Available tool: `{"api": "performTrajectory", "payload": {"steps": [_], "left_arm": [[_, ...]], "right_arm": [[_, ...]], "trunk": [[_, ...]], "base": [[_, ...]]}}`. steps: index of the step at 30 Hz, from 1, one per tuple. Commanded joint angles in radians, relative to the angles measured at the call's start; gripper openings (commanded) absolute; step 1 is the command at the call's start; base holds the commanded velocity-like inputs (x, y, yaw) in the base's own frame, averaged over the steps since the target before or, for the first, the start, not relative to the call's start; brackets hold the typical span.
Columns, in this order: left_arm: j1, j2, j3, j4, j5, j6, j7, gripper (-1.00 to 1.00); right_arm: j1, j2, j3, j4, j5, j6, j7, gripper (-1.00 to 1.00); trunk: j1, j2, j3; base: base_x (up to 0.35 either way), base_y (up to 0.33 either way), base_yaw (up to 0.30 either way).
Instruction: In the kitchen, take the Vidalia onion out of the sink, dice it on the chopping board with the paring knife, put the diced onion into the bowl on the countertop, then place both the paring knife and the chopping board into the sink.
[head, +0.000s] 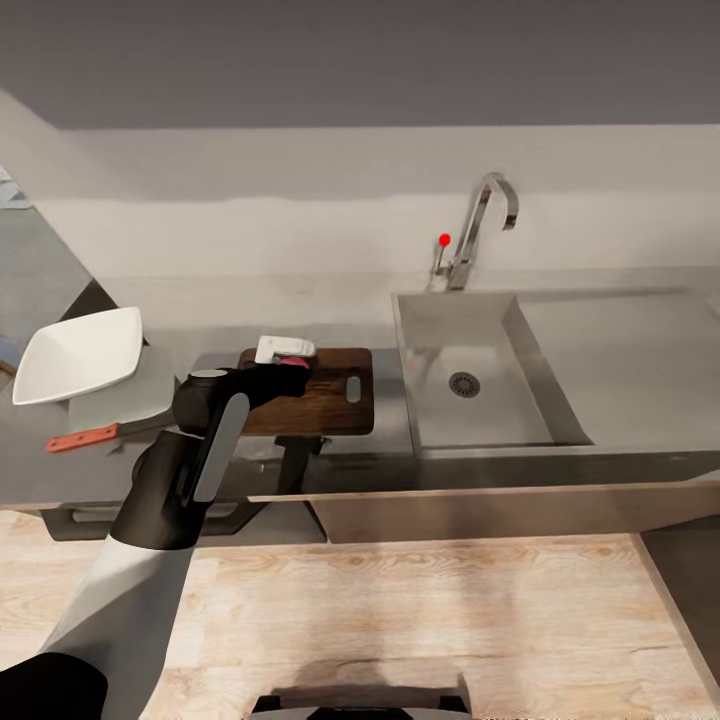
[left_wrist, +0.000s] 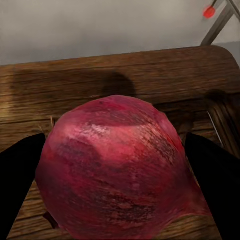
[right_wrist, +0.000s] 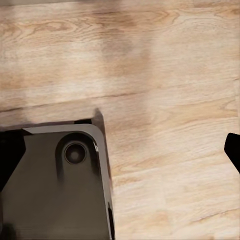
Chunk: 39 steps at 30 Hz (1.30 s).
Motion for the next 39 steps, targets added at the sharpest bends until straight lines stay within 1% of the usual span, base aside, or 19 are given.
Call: {"api": "performTrajectory", "payload": {"steps": [1, 16, 32, 39], "left_arm": [[-0.001, 0.0, -0.001, -0.001, 0.01, 0.004, 0.01, -1.0], [0.0, 0.0, -0.001, -0.001, 0.01, 0.004, 0.01, -1.0], [-0.001, 0.0, -0.001, -0.002, 0.01, 0.004, 0.01, -1.0], [0.0, 0.0, -0.001, -0.003, 0.01, 0.004, 0.01, -1.0]], "right_arm": [[0.001, 0.0, 0.001, -0.001, 0.0, -0.001, -0.003, 1.0], [0.001, -0.001, 0.001, -0.001, 0.0, -0.001, -0.003, 1.0], [0.001, -0.001, 0.001, -0.001, 0.0, -0.001, -0.003, 1.0], [0.001, 0.0, 0.001, -0.001, 0.0, -0.001, -0.003, 1.0]], "trunk": [[0.001, -0.002, -0.003], [0.001, -0.002, -0.023], [0.001, -0.002, -0.025], [0.001, -0.002, -0.025]], "base": [[0.0, 0.0, 0.0], [0.0, 0.0, 0.0], [0.004, 0.0, 0.0], [0.17, 0.0, 0.0]]}}
